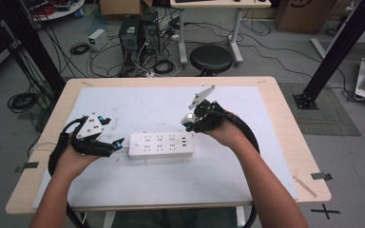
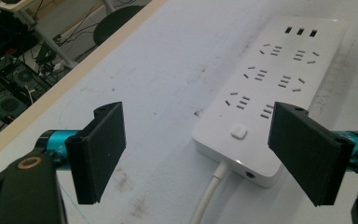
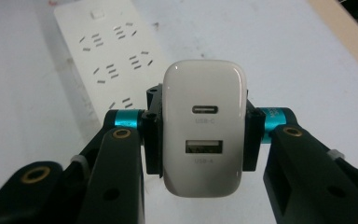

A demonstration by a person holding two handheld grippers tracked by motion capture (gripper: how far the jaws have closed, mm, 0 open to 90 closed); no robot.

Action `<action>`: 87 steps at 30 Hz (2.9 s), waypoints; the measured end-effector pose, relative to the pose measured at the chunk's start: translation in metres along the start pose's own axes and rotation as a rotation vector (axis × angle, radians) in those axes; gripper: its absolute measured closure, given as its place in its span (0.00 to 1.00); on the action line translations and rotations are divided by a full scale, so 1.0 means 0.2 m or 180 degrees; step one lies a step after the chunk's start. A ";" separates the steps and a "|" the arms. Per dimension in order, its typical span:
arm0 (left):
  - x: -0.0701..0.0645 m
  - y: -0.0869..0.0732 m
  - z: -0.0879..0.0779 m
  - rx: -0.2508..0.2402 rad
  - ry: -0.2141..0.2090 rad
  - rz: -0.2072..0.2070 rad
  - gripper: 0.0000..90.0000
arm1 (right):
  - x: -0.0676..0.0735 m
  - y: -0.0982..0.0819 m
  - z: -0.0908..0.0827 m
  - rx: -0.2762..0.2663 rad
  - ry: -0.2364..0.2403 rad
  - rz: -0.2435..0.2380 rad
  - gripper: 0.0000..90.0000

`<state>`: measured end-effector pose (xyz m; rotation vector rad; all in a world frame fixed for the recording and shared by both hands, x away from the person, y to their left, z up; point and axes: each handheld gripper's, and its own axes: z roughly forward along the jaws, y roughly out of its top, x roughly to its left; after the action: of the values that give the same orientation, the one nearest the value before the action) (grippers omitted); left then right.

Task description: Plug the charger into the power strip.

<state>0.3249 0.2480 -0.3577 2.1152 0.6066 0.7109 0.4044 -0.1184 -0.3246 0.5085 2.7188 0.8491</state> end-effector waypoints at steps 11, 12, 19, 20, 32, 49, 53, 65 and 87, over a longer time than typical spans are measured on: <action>-0.01 -0.01 -0.01 0.0006 -0.0010 0.0013 0.21 | -0.02 0.10 0.06 0.0529 0.0291 -0.0387 0.70; -0.01 -0.01 -0.01 0.0006 -0.0010 0.0013 0.21 | -0.02 0.10 0.06 0.0529 0.0291 -0.0387 0.70; -0.01 -0.03 -0.02 0.0030 0.0001 0.0007 0.21 | -0.02 0.14 0.18 0.0730 0.0628 -0.0607 0.70; -0.01 -0.03 -0.03 0.0023 0.0009 -0.0007 0.21 | -0.02 0.14 0.18 0.0730 0.0628 -0.0607 0.70; 0.01 -0.09 -0.09 0.0060 0.0069 -0.0038 0.21 | -0.02 0.26 0.32 0.0897 0.0843 -0.0939 0.70; 0.03 -0.13 -0.09 0.0057 0.0088 -0.0089 0.21 | -0.02 0.29 0.42 0.1066 0.0922 -0.1009 0.70; 0.03 -0.13 -0.09 0.0059 0.0086 -0.0081 0.21 | -0.02 0.29 0.43 0.1093 0.0924 -0.1019 0.70; 0.02 -0.12 -0.07 0.0057 0.0077 -0.0103 0.21 | 0.01 0.29 0.46 0.1098 0.0911 -0.1128 0.70; 0.01 -0.09 -0.04 0.0038 0.0047 -0.0051 0.21 | 0.02 0.28 0.53 0.1284 0.0891 -0.1132 0.70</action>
<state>0.3172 0.2632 -0.3681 2.1155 0.6367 0.7163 0.4501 -0.0196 -0.3775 -0.0386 3.1151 0.2975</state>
